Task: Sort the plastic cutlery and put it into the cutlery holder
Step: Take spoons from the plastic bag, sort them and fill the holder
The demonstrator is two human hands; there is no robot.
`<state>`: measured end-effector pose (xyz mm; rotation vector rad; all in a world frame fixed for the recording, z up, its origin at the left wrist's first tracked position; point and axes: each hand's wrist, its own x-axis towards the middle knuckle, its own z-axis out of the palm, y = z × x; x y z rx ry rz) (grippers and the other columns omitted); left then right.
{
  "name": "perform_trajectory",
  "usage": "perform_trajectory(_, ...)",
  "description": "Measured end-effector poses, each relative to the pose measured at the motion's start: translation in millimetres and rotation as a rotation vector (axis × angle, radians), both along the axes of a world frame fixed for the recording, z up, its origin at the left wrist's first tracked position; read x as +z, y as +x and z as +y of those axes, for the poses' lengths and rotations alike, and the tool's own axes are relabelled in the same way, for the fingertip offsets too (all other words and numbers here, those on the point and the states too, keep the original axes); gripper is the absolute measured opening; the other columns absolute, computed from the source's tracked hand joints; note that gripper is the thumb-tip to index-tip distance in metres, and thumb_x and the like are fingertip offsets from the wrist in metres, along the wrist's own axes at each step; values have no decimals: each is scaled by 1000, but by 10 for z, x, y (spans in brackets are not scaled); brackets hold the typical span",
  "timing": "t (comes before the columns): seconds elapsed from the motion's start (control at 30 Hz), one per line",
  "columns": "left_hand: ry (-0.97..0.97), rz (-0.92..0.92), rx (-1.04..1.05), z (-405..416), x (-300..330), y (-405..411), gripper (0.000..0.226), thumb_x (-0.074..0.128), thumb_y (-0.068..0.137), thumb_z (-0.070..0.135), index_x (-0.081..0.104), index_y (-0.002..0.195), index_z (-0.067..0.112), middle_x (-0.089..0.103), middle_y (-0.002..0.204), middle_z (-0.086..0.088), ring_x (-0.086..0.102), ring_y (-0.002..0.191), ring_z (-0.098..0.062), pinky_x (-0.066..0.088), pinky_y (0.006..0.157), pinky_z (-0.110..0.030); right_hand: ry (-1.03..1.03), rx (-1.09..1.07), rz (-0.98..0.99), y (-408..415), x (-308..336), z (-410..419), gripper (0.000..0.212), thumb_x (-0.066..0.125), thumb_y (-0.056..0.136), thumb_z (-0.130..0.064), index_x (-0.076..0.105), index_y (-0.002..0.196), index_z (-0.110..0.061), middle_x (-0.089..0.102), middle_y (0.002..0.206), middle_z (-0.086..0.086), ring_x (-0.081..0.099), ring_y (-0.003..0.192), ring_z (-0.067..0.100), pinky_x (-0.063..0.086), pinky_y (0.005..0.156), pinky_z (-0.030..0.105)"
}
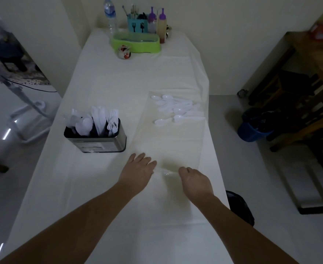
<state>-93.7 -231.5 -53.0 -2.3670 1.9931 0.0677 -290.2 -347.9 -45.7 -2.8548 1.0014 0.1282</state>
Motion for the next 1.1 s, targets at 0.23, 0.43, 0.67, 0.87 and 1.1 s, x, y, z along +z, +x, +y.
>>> perform_trajectory(0.23,174,6,-68,316,245,18,41,43,83,2,59,117,21,66,102,-3,61,97,-26,35,95,-36,160,56,-56,-45,143,485,47,33,94,-57,59,107,-19,63,99,4,62,89,27,51,69,35)
perform_trajectory(0.43,90,26,-85,801,312,151,31,52,89,14,66,116,21,68,109,-5,59,112,-29,34,106,-45,161,121,71,165,224,991,23,39,100,-24,55,114,-14,64,107,10,64,93,34,47,71,35)
perform_trajectory(0.67,-224,608,866,1300,434,26,77,54,96,34,16,152,-2,20,158,-23,22,146,-35,23,118,-42,250,36,76,544,198,1636,24,38,98,-17,58,110,-9,67,106,15,65,96,33,49,78,35)
perform_trajectory(0.87,-307,1026,1302,1523,491,69,89,59,96,31,0,152,-4,3,161,-22,13,148,-33,19,117,-36,399,-13,7,863,180,2151,26,39,100,-18,62,101,-7,69,102,15,67,94,31,50,77,31)
perform_trajectory(1.1,-343,1396,1528,1696,181,389,32,50,91,9,56,122,11,63,108,-19,65,80,-37,57,68,-41,520,103,-22,1126,200,2398,42,36,102,-42,65,107,-12,70,103,10,64,98,26,48,82,32)
